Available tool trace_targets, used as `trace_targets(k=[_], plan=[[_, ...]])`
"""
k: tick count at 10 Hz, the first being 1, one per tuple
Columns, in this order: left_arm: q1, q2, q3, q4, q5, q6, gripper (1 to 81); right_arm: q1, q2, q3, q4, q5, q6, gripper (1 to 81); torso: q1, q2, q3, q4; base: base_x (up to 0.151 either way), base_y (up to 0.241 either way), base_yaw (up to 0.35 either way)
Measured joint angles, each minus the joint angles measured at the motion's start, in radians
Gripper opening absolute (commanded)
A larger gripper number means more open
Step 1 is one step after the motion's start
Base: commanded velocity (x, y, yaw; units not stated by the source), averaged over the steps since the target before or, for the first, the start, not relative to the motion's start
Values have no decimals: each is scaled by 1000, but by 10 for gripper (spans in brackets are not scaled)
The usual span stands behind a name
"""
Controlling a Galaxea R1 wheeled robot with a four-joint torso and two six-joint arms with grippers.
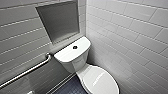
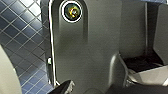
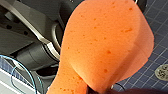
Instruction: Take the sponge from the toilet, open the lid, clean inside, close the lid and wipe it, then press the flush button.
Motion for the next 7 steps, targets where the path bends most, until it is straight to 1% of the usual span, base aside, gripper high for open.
trace_targets(k=[1, 2, 3, 4, 6, 7], plan=[[49, 27, -34, 37, -10, 15, 811, 0, 3, 1, -8, -6, 0, 10, 0, 0, 0, 0, 0, 0, 0], [108, 64, -41, 66, -9, 30, 811, 2, -8, 15, -11, -5, 1, 10, 0, 0, 0, 0, 0, 0, 0], [152, 93, -41, 86, -8, 41, 811, 8, -36, 50, -14, -2, 2, 10, 0, 0, 0, 0, 0, 0, 0], [171, 99, -40, 95, -16, 68, 811, 15, -66, 88, -14, 1, 2, 10, 0, 0, 0, 0, 0, 0, 0], [178, 95, -52, 108, -67, 118, 811, 42, -177, 272, -16, 10, 3, 10, 0, -1, 0, 0, 0, 0, 0], [184, 101, -52, 109, -67, 119, 811, 54, -232, 378, -16, 20, 3, 10, 0, -1, 0, 0, 0, 0, 0]])
